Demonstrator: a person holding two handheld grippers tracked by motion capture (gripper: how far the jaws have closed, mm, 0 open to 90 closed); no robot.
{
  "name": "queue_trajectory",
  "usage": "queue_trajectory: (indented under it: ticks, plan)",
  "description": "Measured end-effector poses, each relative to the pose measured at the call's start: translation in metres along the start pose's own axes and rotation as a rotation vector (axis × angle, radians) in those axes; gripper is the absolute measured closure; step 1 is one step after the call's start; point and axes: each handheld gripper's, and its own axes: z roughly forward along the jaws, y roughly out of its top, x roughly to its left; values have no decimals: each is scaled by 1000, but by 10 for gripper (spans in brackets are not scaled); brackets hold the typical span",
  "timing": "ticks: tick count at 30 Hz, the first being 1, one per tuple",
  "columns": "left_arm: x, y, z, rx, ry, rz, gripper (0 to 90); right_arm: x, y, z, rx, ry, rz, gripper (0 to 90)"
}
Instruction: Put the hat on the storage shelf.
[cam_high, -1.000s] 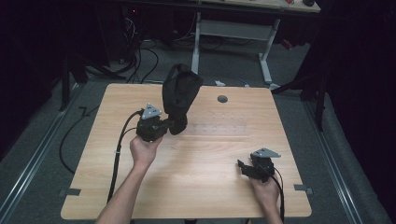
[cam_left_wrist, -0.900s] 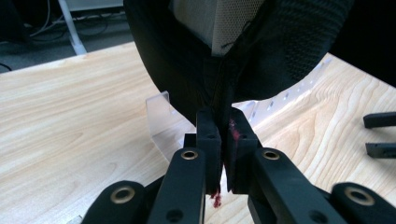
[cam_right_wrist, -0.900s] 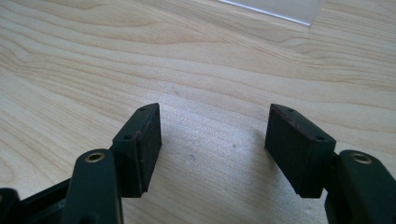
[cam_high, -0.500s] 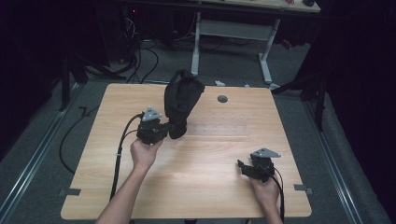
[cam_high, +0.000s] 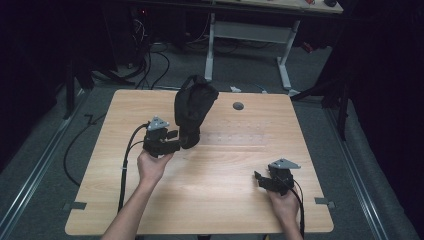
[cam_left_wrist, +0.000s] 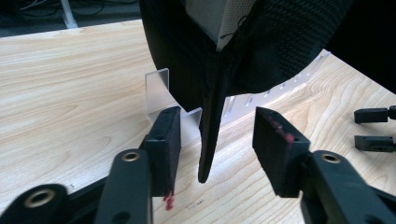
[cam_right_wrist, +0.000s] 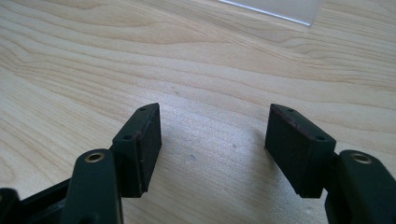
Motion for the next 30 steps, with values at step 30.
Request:
queue_trajectory:
  ticks: [30]
  plan:
    - [14, 3, -44, -49, 4, -69, 459, 0, 0, 0, 0, 0, 0, 363]
